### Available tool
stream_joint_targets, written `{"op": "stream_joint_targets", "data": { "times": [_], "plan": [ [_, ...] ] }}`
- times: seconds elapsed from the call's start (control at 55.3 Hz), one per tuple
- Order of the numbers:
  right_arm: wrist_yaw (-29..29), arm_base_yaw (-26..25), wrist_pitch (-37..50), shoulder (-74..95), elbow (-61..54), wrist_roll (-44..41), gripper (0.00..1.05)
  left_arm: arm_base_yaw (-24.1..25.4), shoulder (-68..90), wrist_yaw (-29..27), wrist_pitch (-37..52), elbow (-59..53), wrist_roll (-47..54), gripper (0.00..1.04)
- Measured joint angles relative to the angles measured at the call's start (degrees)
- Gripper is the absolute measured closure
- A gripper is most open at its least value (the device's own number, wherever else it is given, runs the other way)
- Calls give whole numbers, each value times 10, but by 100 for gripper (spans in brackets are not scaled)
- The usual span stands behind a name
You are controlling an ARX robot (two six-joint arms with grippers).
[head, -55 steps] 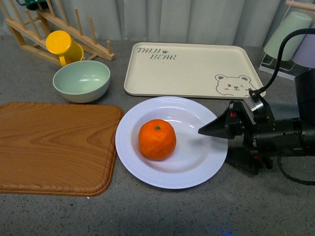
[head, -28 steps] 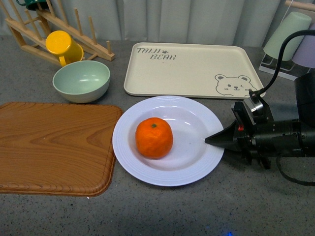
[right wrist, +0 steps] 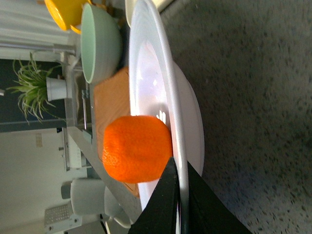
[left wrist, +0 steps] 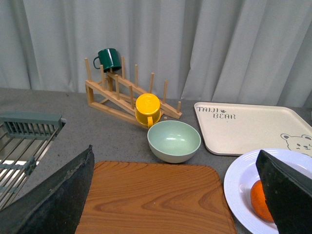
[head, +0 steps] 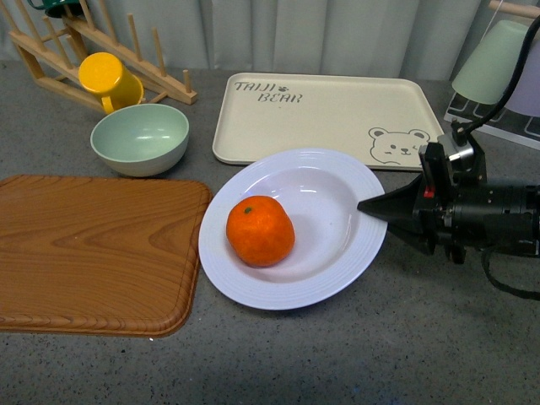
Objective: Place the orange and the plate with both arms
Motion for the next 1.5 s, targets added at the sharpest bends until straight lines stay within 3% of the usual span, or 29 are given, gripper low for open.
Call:
{"op": "stream_joint_targets", "data": {
  "times": [0.416,0.723,1.212,1.501],
  "plan": [
    [33,6,147,15,64,165,103,0,0,0,0,0,0,6],
    [108,17,209,97,167,269,103,0,0,0,0,0,0,6],
    [244,53,98,217,372,329,103,0,0,0,0,0,0,6],
    [269,71,26,259,450,331,103,0,0,0,0,0,0,6]
  ]
}}
